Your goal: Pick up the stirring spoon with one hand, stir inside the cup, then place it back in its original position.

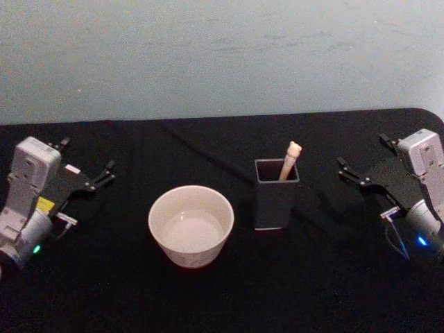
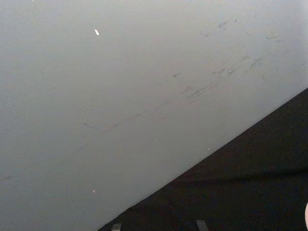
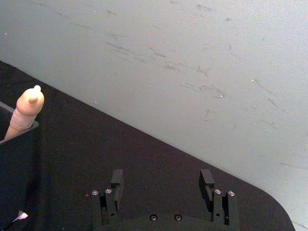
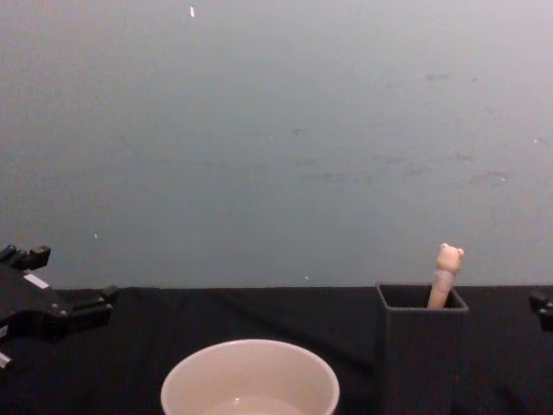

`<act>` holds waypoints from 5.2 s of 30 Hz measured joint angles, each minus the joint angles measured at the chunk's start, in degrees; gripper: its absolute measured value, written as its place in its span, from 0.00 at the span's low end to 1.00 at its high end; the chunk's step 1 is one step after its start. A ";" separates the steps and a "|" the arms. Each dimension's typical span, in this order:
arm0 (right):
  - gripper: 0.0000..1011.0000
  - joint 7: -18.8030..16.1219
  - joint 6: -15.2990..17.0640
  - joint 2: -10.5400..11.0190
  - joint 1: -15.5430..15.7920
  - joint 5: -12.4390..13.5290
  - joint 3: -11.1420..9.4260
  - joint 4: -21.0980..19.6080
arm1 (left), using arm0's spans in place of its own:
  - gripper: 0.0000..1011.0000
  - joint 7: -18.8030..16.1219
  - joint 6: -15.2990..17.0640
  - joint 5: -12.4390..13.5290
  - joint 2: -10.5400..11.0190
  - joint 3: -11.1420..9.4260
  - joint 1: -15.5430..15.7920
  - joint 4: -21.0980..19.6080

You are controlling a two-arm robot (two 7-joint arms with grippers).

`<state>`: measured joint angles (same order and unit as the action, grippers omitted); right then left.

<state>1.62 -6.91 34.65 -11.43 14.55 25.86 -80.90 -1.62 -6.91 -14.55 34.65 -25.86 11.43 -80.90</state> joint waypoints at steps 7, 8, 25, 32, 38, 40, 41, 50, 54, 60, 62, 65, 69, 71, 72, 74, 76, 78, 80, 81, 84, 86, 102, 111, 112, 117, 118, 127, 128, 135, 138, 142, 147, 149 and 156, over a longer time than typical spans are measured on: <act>0.99 0.00 0.01 0.00 0.00 0.00 0.00 0.00 | 0.99 0.00 0.00 0.00 0.00 0.00 0.00 0.00; 0.99 0.00 0.00 0.00 0.00 0.00 0.00 0.00 | 0.99 0.00 0.00 0.00 0.00 0.00 0.00 0.00; 0.99 0.00 0.01 0.00 0.00 0.00 0.00 0.00 | 0.99 0.00 0.00 0.00 0.00 0.00 0.00 0.00; 0.99 0.00 0.01 0.00 0.00 0.00 0.00 0.00 | 0.99 0.00 0.00 0.00 0.00 0.00 0.00 0.00; 0.99 0.00 0.01 0.00 0.00 0.00 0.00 0.00 | 0.99 0.00 0.00 0.00 0.00 0.00 0.00 0.00; 0.99 0.00 0.01 0.00 0.00 0.00 0.00 0.00 | 0.99 0.00 0.00 0.00 0.00 0.00 0.00 0.00; 0.99 0.00 0.01 0.00 0.00 0.00 0.00 0.00 | 0.99 0.00 0.00 0.00 0.00 0.00 0.00 0.00; 0.99 0.00 0.01 0.00 0.00 0.00 0.00 0.00 | 0.99 0.00 0.00 0.00 0.00 0.00 0.00 0.00; 0.99 0.00 0.01 0.00 0.00 0.00 0.00 0.00 | 0.99 0.00 0.00 0.00 0.00 0.00 0.00 0.00; 0.99 0.00 0.01 0.00 0.00 0.00 0.00 0.00 | 0.99 0.00 0.00 0.00 0.00 0.00 0.00 0.00; 0.99 0.00 0.01 0.00 0.00 0.00 0.00 0.00 | 0.99 0.00 0.00 0.00 0.00 0.00 0.00 0.00; 0.99 0.00 0.01 0.00 0.00 0.00 0.00 0.00 | 0.99 0.00 0.00 0.00 0.00 0.00 0.00 0.00; 0.99 -0.94 -0.09 -0.09 0.43 0.21 -0.68 -0.41 | 0.99 0.00 0.00 0.00 0.00 0.00 0.00 0.00; 0.99 -1.64 -0.16 -0.09 0.70 0.64 -1.01 -0.79 | 0.99 0.00 0.00 0.00 0.00 0.00 0.00 0.00; 0.99 -2.52 -0.19 -0.04 1.08 1.33 -1.44 -1.40 | 0.99 0.00 0.00 0.00 0.00 0.00 0.00 0.00; 0.99 -3.64 -0.15 0.06 1.56 2.26 -1.89 -2.20 | 0.99 0.00 0.00 0.00 0.00 0.00 0.00 0.00; 0.99 -5.75 0.18 0.31 2.44 4.31 -2.63 -3.56 | 0.99 0.00 0.00 0.00 0.00 0.00 0.00 0.00; 0.99 -7.59 0.62 0.51 3.08 6.18 -3.22 -4.70 | 0.99 0.00 0.00 0.00 0.00 0.00 0.00 0.00; 0.99 -10.82 1.64 0.93 4.04 9.42 -4.06 -6.32 | 0.99 0.00 0.00 0.00 0.00 0.00 0.00 0.00; 0.99 -11.69 1.98 1.04 4.28 10.36 -4.23 -6.78 | 0.99 0.00 0.00 0.00 0.00 0.00 0.00 0.00; 0.99 -17.18 3.70 1.53 5.37 15.04 -5.14 -8.86 | 0.99 0.00 0.00 0.00 0.00 0.00 0.00 0.00; 0.99 -19.24 4.36 1.61 5.60 16.63 -5.36 -9.45 | 0.99 0.00 0.00 0.00 0.00 0.00 0.00 0.00; 0.99 -26.27 7.97 -3.94 1.43 19.69 -4.45 -5.64 | 0.99 0.00 0.00 0.00 0.00 0.00 0.00 0.00; 0.99 -25.47 8.90 -8.12 -2.01 17.93 -4.21 -1.05 | 0.99 0.00 0.00 0.00 0.00 0.00 0.00 0.00; 0.99 -25.47 8.96 -8.37 -2.22 17.79 -4.20 -0.75 | 0.99 0.00 0.00 0.00 0.00 0.00 0.00 0.00; 0.99 -25.65 9.08 -9.71 -3.33 17.13 -4.24 0.88 | 0.99 0.00 0.00 0.00 0.00 0.00 0.00 0.00; 0.99 -25.71 9.05 -9.84 -3.44 17.02 -4.26 1.00 | 0.99 0.00 0.00 0.00 0.00 0.00 0.00 0.00; 0.99 -25.92 8.76 -10.28 -3.76 15.96 -4.33 1.19 | 0.99 0.00 0.00 0.00 0.00 0.00 0.00 0.00; 0.99 -25.92 8.75 -10.28 -3.76 15.96 -4.32 1.19 | 0.99 0.00 0.00 0.00 0.00 0.00 0.00 0.00; 0.99 -25.93 8.75 -10.26 -3.76 16.12 -4.37 1.17 | 0.99 0.00 0.00 0.00 0.00 0.00 0.00 0.00; 0.93 -25.93 8.75 -10.25 -3.75 16.20 -4.38 1.16 | 0.99 0.00 0.00 0.00 0.00 0.00 0.00 0.00; 0.84 -25.95 8.75 -10.22 -3.73 16.27 -4.38 1.14 | 0.99 0.00 0.00 0.00 0.00 0.00 0.00 0.00; 0.68 -25.98 8.75 -10.20 -3.70 16.32 -4.38 1.14 | 0.99 0.00 0.00 0.00 0.00 0.00 0.00 0.00; 0.62 -25.99 8.75 -10.20 -3.70 16.32 -4.38 1.14 | 0.99 0.00 0.00 0.00 0.00 0.00 0.00 0.00; 0.39 -26.00 8.76 -10.19 -3.69 16.36 -4.38 1.13 | 0.99 0.00 0.00 0.00 0.00 0.00 0.00 0.00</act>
<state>-24.38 1.84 24.46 -15.12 30.91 21.48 -79.77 -1.62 -6.91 -14.55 34.65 -25.86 11.43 -80.90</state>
